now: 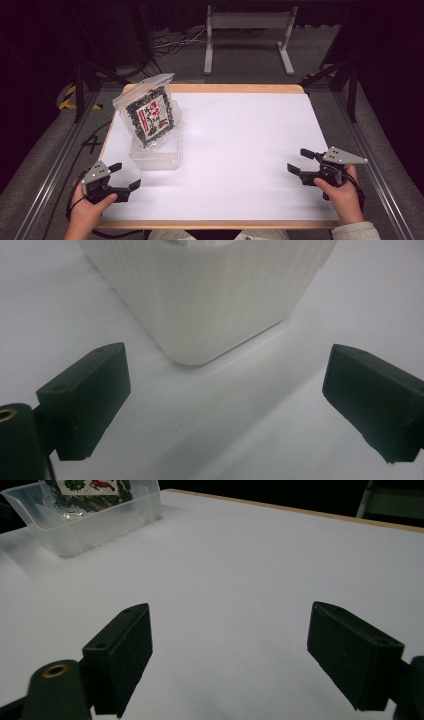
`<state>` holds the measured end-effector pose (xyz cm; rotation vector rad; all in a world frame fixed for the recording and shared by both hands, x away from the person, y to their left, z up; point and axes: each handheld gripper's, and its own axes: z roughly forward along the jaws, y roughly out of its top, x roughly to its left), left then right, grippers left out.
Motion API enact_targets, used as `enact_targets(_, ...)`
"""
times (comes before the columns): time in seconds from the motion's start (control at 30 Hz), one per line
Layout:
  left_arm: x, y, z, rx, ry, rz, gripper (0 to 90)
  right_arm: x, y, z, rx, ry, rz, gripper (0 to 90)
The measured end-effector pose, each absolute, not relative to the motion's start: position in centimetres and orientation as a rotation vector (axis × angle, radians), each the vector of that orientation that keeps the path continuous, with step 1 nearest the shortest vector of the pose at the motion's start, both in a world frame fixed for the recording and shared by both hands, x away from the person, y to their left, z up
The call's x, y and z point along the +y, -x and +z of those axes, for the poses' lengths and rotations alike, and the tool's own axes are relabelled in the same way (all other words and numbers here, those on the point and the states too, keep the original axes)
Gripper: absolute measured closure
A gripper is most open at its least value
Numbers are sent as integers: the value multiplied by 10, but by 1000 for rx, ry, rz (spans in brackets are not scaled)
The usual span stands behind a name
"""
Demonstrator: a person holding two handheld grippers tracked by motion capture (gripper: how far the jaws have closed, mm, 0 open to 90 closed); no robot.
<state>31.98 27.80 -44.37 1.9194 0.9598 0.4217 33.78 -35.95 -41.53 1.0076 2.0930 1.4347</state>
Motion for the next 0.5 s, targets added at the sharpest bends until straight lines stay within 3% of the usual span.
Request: enact_targets(0.5,276,-319,-443,940,-1886,405,62,-366,-335,-428,2062,-1035,1434,180)
